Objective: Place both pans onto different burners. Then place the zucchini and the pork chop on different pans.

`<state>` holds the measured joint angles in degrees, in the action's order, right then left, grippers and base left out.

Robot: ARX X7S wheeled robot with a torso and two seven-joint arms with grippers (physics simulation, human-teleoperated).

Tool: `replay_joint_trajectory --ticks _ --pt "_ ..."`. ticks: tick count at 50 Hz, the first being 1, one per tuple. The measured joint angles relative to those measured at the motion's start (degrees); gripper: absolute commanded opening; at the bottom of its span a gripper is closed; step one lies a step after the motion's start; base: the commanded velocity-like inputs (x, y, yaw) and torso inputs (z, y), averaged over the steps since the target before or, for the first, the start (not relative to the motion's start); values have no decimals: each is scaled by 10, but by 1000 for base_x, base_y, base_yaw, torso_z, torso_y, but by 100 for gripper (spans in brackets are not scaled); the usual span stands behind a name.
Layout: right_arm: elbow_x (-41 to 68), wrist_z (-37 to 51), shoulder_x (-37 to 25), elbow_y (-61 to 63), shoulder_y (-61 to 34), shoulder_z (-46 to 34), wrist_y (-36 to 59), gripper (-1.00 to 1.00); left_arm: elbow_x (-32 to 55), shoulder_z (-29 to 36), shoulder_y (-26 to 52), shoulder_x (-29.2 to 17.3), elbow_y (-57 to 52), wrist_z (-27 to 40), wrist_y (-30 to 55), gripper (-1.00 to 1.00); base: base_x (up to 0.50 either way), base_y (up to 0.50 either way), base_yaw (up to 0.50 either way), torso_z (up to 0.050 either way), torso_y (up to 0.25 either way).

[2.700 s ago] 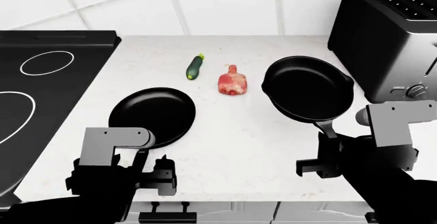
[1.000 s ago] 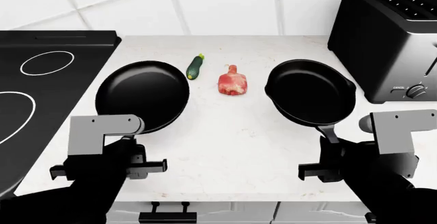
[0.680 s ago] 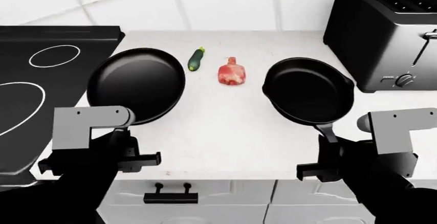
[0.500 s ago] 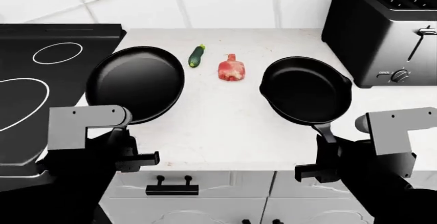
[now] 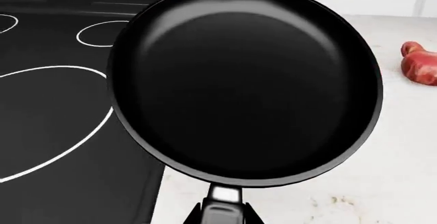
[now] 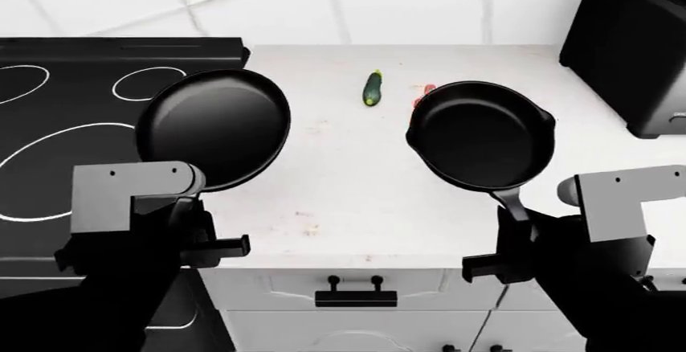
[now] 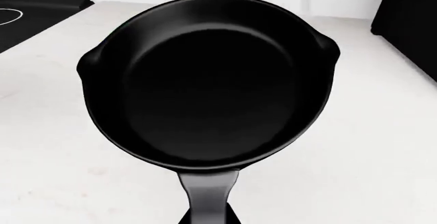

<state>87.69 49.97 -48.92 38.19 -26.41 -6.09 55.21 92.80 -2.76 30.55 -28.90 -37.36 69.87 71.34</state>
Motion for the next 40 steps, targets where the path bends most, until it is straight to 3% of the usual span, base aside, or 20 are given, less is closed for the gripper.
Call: replay_joint_trajectory --ticks 40 --pt "2 5 -2 8 1 -8 -6 -100 -20 11 -13 -9 2 -20 -17 -100 0 500 0 1 3"
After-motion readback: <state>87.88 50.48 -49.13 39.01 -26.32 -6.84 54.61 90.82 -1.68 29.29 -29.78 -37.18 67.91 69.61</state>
